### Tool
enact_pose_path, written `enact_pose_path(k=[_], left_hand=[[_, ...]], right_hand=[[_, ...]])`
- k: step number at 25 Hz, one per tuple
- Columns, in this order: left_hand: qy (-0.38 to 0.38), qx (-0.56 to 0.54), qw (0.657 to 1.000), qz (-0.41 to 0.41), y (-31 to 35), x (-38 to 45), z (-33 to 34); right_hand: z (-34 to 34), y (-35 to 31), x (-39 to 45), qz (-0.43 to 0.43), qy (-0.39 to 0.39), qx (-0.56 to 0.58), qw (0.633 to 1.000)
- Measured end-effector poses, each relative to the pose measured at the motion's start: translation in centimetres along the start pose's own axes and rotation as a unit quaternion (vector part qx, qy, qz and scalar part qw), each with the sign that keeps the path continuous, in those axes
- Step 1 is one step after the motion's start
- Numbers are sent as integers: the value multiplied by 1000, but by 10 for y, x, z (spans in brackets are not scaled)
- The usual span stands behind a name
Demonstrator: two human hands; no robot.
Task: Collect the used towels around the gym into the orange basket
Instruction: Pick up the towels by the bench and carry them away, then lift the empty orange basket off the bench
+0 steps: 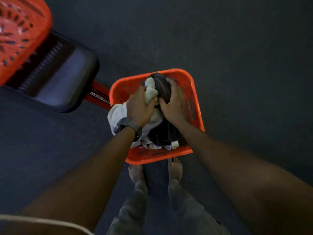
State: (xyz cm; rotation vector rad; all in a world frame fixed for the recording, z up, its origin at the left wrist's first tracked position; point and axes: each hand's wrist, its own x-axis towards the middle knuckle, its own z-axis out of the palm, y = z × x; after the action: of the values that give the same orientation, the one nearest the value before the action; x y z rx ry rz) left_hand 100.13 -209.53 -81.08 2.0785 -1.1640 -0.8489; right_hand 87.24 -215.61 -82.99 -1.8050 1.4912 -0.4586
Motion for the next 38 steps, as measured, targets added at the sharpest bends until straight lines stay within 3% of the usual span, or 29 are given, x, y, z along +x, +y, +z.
enact_pose_path(k=[3, 5, 15, 21, 25, 29, 34, 38], left_hand=[[-5, 207, 978, 2, -53, 7, 57], [-10, 242, 970, -29, -82, 15, 88], [29, 129, 989, -62, -174, 43, 171], [-47, 66, 995, -64, -170, 59, 152], [21, -42, 998, -49, -114, 48, 89], [120, -164, 977, -66, -41, 33, -17], [332, -253, 902, -112, 27, -2, -228], [425, -286, 846, -150, 53, -62, -369]], right_hand=[[36, 57, 8, -38, -45, -147, 987], [60, 84, 11, -39, -49, -190, 980], [153, 173, 36, -60, -50, -299, 951], [140, 154, 46, -28, -90, -284, 954], [95, 89, 42, -1, -32, -245, 969], [58, -23, 44, -71, 46, -141, 986], [35, -254, 34, -199, -60, 75, 975], [18, -409, -13, -247, -164, 94, 950]])
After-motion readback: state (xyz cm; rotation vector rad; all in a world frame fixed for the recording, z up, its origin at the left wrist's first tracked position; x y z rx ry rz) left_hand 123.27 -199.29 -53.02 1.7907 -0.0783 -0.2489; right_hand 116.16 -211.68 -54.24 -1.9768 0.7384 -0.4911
